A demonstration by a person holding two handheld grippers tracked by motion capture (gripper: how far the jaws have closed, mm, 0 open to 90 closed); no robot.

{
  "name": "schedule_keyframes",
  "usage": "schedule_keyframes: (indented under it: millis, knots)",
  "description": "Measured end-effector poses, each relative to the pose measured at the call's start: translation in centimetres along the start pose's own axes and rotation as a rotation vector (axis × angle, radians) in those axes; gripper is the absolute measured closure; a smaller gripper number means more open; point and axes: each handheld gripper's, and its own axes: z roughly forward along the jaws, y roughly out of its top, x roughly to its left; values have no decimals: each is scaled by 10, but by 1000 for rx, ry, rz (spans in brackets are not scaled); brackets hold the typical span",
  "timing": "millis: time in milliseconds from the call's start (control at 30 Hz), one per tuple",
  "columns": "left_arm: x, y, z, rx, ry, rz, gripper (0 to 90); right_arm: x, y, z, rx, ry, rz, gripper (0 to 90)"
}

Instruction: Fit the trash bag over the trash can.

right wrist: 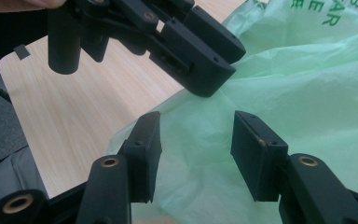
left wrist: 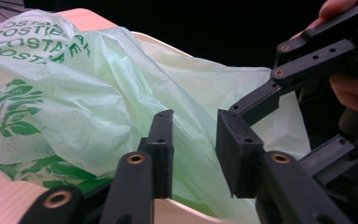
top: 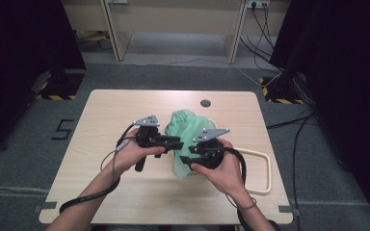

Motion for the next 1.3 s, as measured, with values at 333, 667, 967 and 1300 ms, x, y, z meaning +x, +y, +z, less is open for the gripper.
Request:
schedule_keyframes:
  millis: [333,667,967,1300]
  knots:
    - [2,-1,0,-10,-23,-34,800,-1,0,7,-9,13,30,539]
    - [2,-1,0,-10,-32,-47,895,-2,1,11,1,22,47,659]
    - [2,0,-3,-21,-30,-39,897,-6,1,10,4,31,79,900]
    - [4,-2,-8,-28,-14,-41,898,-9,-1,2,15,5,89,900]
